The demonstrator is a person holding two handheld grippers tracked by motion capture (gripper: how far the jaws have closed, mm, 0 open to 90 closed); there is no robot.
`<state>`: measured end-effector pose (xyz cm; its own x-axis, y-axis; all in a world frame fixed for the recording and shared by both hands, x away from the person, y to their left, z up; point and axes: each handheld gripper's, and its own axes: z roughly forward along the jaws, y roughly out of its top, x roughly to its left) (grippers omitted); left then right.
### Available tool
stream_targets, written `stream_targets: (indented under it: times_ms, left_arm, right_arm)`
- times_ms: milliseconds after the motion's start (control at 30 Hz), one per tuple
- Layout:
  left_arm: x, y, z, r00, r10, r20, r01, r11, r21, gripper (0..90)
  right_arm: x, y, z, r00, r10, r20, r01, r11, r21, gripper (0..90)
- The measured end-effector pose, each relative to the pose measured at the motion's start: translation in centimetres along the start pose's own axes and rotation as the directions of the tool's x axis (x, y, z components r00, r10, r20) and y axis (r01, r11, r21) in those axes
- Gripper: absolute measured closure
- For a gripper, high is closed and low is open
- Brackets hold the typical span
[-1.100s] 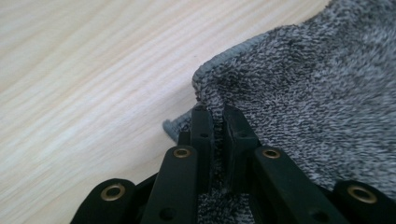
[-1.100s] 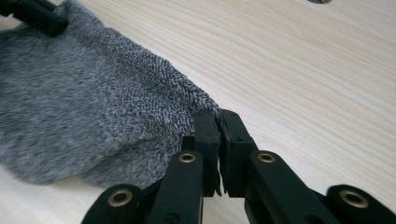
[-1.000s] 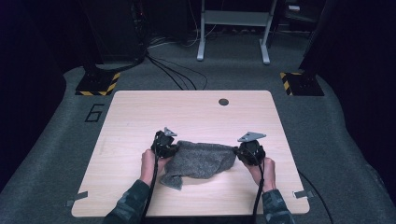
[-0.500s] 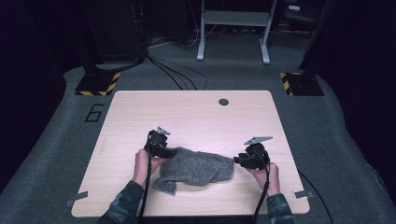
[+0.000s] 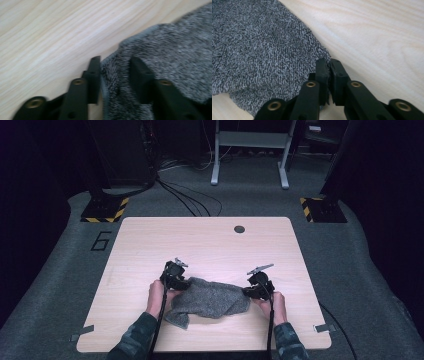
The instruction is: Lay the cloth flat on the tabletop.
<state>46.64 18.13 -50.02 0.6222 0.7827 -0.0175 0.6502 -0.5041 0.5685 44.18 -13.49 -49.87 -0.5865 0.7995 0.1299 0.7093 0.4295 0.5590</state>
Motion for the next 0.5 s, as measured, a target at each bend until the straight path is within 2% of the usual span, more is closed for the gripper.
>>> stream_targets:
  times_ms: [67,133,167,233,267,333,367,400,433,467,500]
  left_arm:
    - [-0.6,0.4,0.1,0.9996,0.013,0.023,-0.013,0.9997,-0.021,78.5]
    - [-1.0,0.8,-0.4,0.9996,0.019,0.02,-0.018,0.9978,-0.065,80.7]
    - [-1.2,1.1,-0.9,0.9996,0.018,0.021,-0.016,0.9959,-0.089,80.9]
    - [-1.5,1.6,-2.1,0.9997,0.012,0.021,-0.009,0.9885,-0.151,80.7]
    - [-1.7,1.8,-2.5,0.9998,0.01,0.02,-0.006,0.9855,-0.17,80.4]
    - [-1.9,2.1,-3.6,0.9998,0.013,0.017,-0.01,0.9817,-0.19,79.7]
    - [-1.9,2.2,-3.8,0.9998,0.014,0.017,-0.01,0.9815,-0.191,79.0]
    - [-1.8,2.2,-3.7,0.9998,0.014,0.012,-0.011,0.9846,-0.175,78.2]
    - [-1.6,2.1,-3.4,0.9998,0.01,0.015,-0.008,0.989,-0.148,76.6]
    - [-1.4,1.9,-2.9,0.9998,-0.004,0.019,0.007,0.9916,-0.129,75.2]
    - [-1.1,1.6,-2.4,0.9998,0.0,0.022,0.002,0.9959,-0.091,73.9]
  right_arm:
    - [-0.2,0.6,-0.4,0.9988,-0.022,0.044,0.023,1.0,-0.02,88.2]
    - [-0.4,1.6,-1.7,0.995,-0.04,0.092,0.046,0.997,-0.062,88.2]
    - [-0.3,2.1,-2.7,0.9919,-0.042,0.12,0.054,0.993,-0.103,88.1]
    - [0.0,3.0,-4.7,0.9838,-0.059,0.169,0.089,0.981,-0.173,87.7]
    - [0.4,3.5,-6.2,0.9784,-0.075,0.193,0.117,0.969,-0.219,87.4]
    - [1.2,3.7,-7.9,0.9704,-0.106,0.217,0.163,0.95,-0.266,86.9]
    - [1.4,3.7,-8.3,0.9701,-0.116,0.213,0.174,0.946,-0.275,86.6]
    - [1.7,3.4,-8.4,0.9718,-0.127,0.198,0.178,0.948,-0.264,86.2]
    - [2.0,3.1,-8.0,0.9745,-0.12,0.189,0.165,0.956,-0.241,85.8]
    - [2.2,2.6,-7.2,0.9751,-0.131,0.179,0.168,0.963,-0.212,85.4]
    - [2.2,2.0,-6.2,0.9778,-0.133,0.162,0.161,0.97,-0.18,85.0]
